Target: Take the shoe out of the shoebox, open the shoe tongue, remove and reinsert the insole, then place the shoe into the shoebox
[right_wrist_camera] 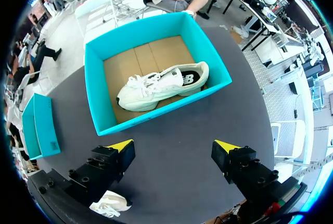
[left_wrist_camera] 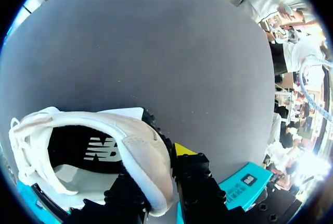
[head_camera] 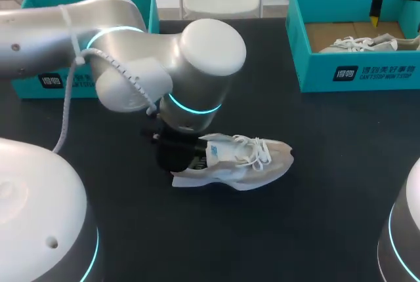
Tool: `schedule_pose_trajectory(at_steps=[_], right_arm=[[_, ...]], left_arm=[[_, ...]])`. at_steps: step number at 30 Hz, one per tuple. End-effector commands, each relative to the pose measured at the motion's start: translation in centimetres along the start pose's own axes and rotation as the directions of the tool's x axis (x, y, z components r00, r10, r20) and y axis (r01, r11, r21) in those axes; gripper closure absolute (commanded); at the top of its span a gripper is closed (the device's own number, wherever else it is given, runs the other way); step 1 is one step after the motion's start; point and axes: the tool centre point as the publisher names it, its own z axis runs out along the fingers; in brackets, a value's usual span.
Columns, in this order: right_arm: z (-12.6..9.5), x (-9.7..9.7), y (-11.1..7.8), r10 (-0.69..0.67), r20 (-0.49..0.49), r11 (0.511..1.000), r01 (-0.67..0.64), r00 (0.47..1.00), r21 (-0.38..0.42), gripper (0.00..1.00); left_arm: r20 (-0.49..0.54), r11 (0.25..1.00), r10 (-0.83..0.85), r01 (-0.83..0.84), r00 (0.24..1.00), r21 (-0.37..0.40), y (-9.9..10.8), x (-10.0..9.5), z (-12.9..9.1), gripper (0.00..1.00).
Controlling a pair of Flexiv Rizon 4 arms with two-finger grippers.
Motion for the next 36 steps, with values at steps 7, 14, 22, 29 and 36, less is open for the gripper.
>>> schedule_pose_trajectory(at_steps=[7, 14, 22, 29, 36], right_arm=[[0.0, 0.0, -0.1, 0.000, 0.000, 1.000, 0.000, 1.000, -0.002, 0.00], [0.0, 0.0, -0.1, 0.000, 0.000, 1.000, 0.000, 1.000, -0.002, 0.00], [0.0, 0.0, -0.1, 0.000, 0.000, 1.000, 0.000, 1.000, -0.002, 0.00], [0.0, 0.0, -0.1, 0.000, 0.000, 1.000, 0.000, 1.000, -0.002, 0.00], [0.0, 0.0, -0.1, 0.000, 0.000, 1.000, 0.000, 1.000, -0.002, 0.00]], left_arm=[[-0.033, 0.998, 0.027, -0.026, 0.999, 0.051, 1.0, -1.4, 1.2, 0.44], [0.057, 0.997, 0.071, -0.072, 0.996, 0.014, 0.7, -0.6, -0.8, 0.00], [0.210, 1.000, -0.001, 0.000, 0.978, 0.004, 1.5, 1.2, -5.9, 0.00], [0.297, 0.973, -0.216, 0.182, 0.930, 0.139, 2.2, 4.2, -8.3, 0.00], [0.277, 0.962, -0.252, 0.208, 0.927, 0.177, 2.2, 5.0, -8.5, 0.00]])
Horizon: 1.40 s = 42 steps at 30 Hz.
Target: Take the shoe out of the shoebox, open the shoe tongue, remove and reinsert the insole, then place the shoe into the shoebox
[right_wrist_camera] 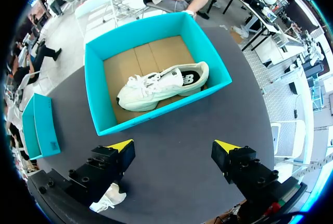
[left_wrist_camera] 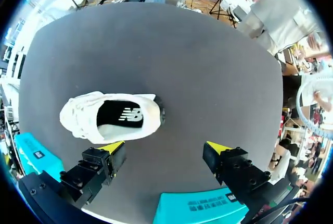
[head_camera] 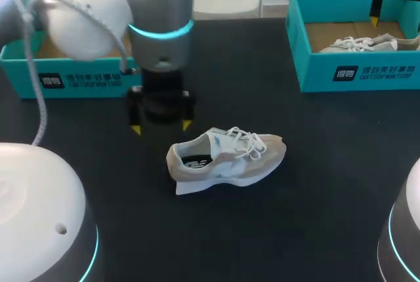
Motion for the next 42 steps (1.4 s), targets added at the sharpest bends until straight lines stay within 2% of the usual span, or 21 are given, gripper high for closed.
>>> schedule_pose_trajectory(at_steps=[1, 8, 10, 13, 15, 17, 22, 24, 25, 26, 29, 33, 35, 36, 42], right_arm=[[0.0, 0.0, -0.1, 0.001, 0.000, 1.000, -0.001, 1.000, -0.002, 0.00], [0.0, 0.0, -0.1, 0.001, 0.000, 1.000, -0.001, 1.000, -0.002, 0.00], [0.0, 0.0, -0.1, 0.001, 0.000, 1.000, -0.001, 1.000, -0.002, 0.00], [0.0, 0.0, -0.1, 0.001, 0.000, 1.000, -0.001, 1.000, -0.002, 0.00], [0.0, 0.0, -0.1, 0.001, 0.000, 1.000, -0.001, 1.000, -0.002, 0.00], [0.0, 0.0, -0.1, 0.001, 0.000, 1.000, -0.001, 1.000, -0.002, 0.00], [0.0, 0.0, -0.1, 0.001, 0.000, 1.000, -0.001, 1.000, -0.002, 0.00], [0.0, 0.0, -0.1, 0.001, 0.000, 1.000, -0.001, 1.000, -0.002, 0.00], [0.0, 0.0, -0.1, 0.001, 0.000, 1.000, -0.001, 1.000, -0.002, 0.00], [0.0, 0.0, -0.1, 0.001, 0.000, 1.000, -0.001, 1.000, -0.002, 0.00], [0.0, 0.0, -0.1, 0.001, 0.000, 1.000, -0.001, 1.000, -0.002, 0.00], [0.0, 0.0, -0.1, 0.001, 0.000, 1.000, -0.001, 1.000, -0.002, 0.00], [0.0, 0.0, -0.1, 0.001, 0.000, 1.000, -0.001, 1.000, -0.002, 0.00], [0.0, 0.0, -0.1, 0.001, 0.000, 1.000, -0.001, 1.000, -0.002, 0.00], [0.0, 0.0, -0.1, 0.001, 0.000, 1.000, -0.001, 1.000, -0.002, 0.00]], left_arm=[[0.089, 1.000, 0.003, -0.003, 0.996, 0.001, 0.1, 1.4, -0.1, 0.00], [0.089, 1.000, 0.003, -0.003, 0.996, 0.001, 0.1, 1.4, -0.1, 0.00], [0.114, 0.994, -0.093, 0.085, 0.989, 0.069, 0.9, 2.3, -0.8, 0.00], [0.209, 0.971, -0.210, 0.179, 0.955, 0.160, 1.7, 4.3, -1.8, 0.00], [0.271, 0.938, -0.301, 0.232, 0.914, 0.256, 2.0, 5.8, -2.3, 0.00], [0.335, 0.908, -0.390, 0.297, 0.858, 0.295, 2.3, 7.0, -2.4, 0.00], [0.389, 0.777, -0.601, 0.393, 0.698, 0.492, 2.3, 9.8, -2.1, 0.00], [0.378, 0.702, -0.679, 0.405, 0.630, 0.586, 2.3, 10.7, -1.5, 0.00], [0.370, 0.681, -0.698, 0.409, 0.613, 0.607, 2.4, 10.9, -1.2, 0.00], [0.361, 0.622, -0.747, 0.394, 0.559, 0.677, 2.4, 11.5, -0.7, 0.00], [0.317, 0.487, -0.842, 0.362, 0.437, 0.795, 2.7, 12.7, 0.2, 0.00], [0.205, 0.287, -0.924, 0.231, 0.323, 0.930, 3.1, 14.1, 1.4, 0.00], [0.119, 0.175, -0.942, 0.155, 0.314, 0.972, 3.3, 14.6, 2.1, 0.00], [0.053, 0.077, -0.932, 0.054, 0.359, 0.996, 3.2, 14.7, 2.2, 0.00], [0.053, 0.077, -0.932, 0.054, 0.359, 0.996, 3.2, 14.7, 2.2, 0.00]])
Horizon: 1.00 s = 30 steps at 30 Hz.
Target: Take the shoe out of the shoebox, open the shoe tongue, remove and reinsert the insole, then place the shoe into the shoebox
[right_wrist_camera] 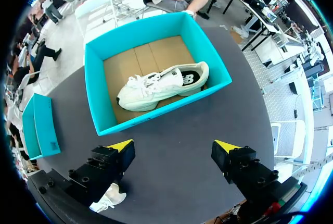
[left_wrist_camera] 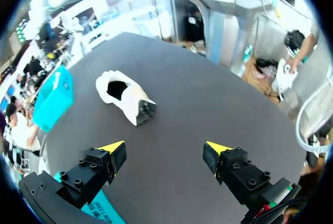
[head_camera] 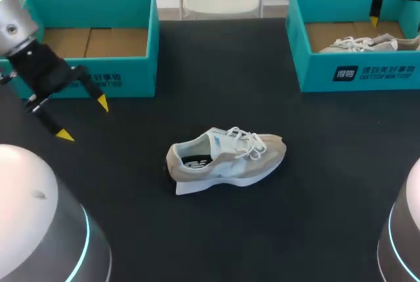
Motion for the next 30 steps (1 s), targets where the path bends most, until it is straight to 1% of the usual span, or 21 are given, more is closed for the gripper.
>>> schedule_pose_trajectory(at_steps=[1, 11, 12, 14, 16, 17, 21, 24, 26, 28, 30], right_arm=[[0.0, 0.0, -0.1, 0.000, 0.000, 1.000, 0.000, 1.000, -0.002, 0.00], [0.0, 0.0, -0.1, 0.000, 0.000, 1.000, 0.000, 1.000, -0.002, 0.00], [0.0, 0.0, -0.1, 0.000, 0.000, 1.000, 0.000, 1.000, -0.002, 0.00], [0.0, 0.0, -0.1, 0.000, 0.000, 1.000, 0.000, 1.000, -0.002, 0.00], [0.0, 0.0, -0.1, 0.000, 0.000, 1.000, 0.000, 1.000, -0.002, 0.00], [0.0, 0.0, -0.1, 0.000, 0.000, 1.000, 0.000, 1.000, -0.002, 0.00], [0.0, 0.0, -0.1, 0.000, 0.000, 1.000, 0.000, 1.000, -0.002, 0.00], [0.0, 0.0, -0.1, 0.000, 0.000, 1.000, 0.000, 1.000, -0.002, 0.00], [0.0, 0.0, -0.1, 0.000, 0.000, 1.000, 0.000, 1.000, -0.002, 0.00], [0.0, 0.0, -0.1, 0.000, 0.000, 1.000, 0.000, 1.000, -0.002, 0.00], [0.0, 0.0, -0.1, 0.000, 0.000, 1.000, 0.000, 1.000, -0.002, 0.00]], left_arm=[[0.195, 0.694, -0.448, 0.203, 0.872, 0.691, 0.7, 0.4, 0.2, 0.00], [0.195, 0.694, -0.448, 0.203, 0.872, 0.691, 0.7, 0.4, 0.2, 0.00], [0.186, 0.674, -0.466, 0.211, 0.865, 0.708, 0.9, 0.6, 0.6, 0.00], [0.175, 0.669, -0.478, 0.228, 0.861, 0.707, 1.5, 1.1, 1.8, 0.00], [0.154, 0.635, -0.498, 0.238, 0.853, 0.735, 1.8, 1.5, 2.5, 0.00], [0.159, 0.641, -0.494, 0.234, 0.855, 0.731, 2.0, 1.6, 2.8, 0.00], [0.187, 0.622, -0.534, 0.234, 0.824, 0.747, 3.0, 1.8, 4.1, 0.00], [0.206, 0.622, -0.559, 0.242, 0.803, 0.745, 3.9, 1.9, 5.3, 0.00], [0.227, 0.636, -0.559, 0.237, 0.797, 0.735, 4.5, 1.9, 6.1, 0.00], [0.258, 0.671, -0.541, 0.226, 0.800, 0.706, 5.2, 2.0, 6.9, 0.00], [0.262, 0.669, -0.550, 0.230, 0.793, 0.707, 5.7, 2.1, 7.6, 0.00]])
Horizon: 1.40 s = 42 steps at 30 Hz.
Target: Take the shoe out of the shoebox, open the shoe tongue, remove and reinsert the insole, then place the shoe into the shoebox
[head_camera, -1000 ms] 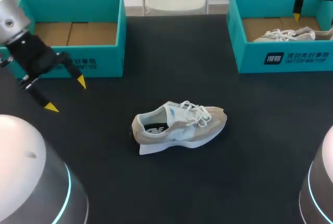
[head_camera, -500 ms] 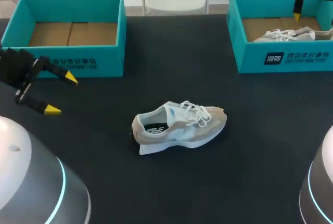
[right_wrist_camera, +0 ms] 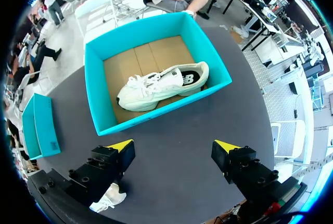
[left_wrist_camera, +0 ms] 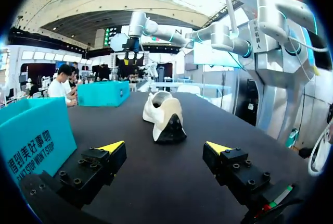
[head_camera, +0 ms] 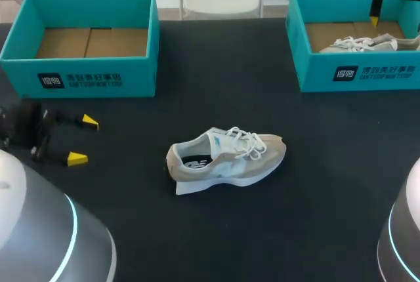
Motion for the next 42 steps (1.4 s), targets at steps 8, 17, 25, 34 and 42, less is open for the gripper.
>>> schedule_pose_trajectory(at_steps=[8, 17, 25, 34, 42], right_arm=[[0.0, 0.0, -0.1, 0.001, 0.000, 1.000, -0.001, 1.000, -0.002, 0.00], [0.0, 0.0, -0.1, 0.001, 0.000, 1.000, -0.001, 1.000, -0.002, 0.00], [0.0, 0.0, -0.1, 0.001, 0.000, 1.000, -0.001, 1.000, -0.002, 0.00], [0.0, 0.0, -0.1, 0.001, 0.000, 1.000, -0.001, 1.000, -0.002, 0.00], [0.0, 0.0, -0.1, 0.001, 0.000, 1.000, -0.001, 1.000, -0.002, 0.00]], left_arm=[[0.042, 1.000, 0.005, -0.006, 0.999, 0.015, 2.8, 0.8, 1.0, 0.00], [0.084, 1.000, 0.016, -0.016, 0.996, 0.002, 2.7, 0.8, 1.2, 0.00], [0.084, 1.000, 0.016, -0.016, 0.996, 0.002, 2.7, 0.8, 1.2, 0.00], [0.084, 1.000, 0.016, -0.016, 0.996, 0.002, 2.7, 0.8, 1.2, 0.00], [0.124, 1.000, 0.012, -0.014, 0.992, 0.019, 2.5, 2.4, 3.9, 0.00]])
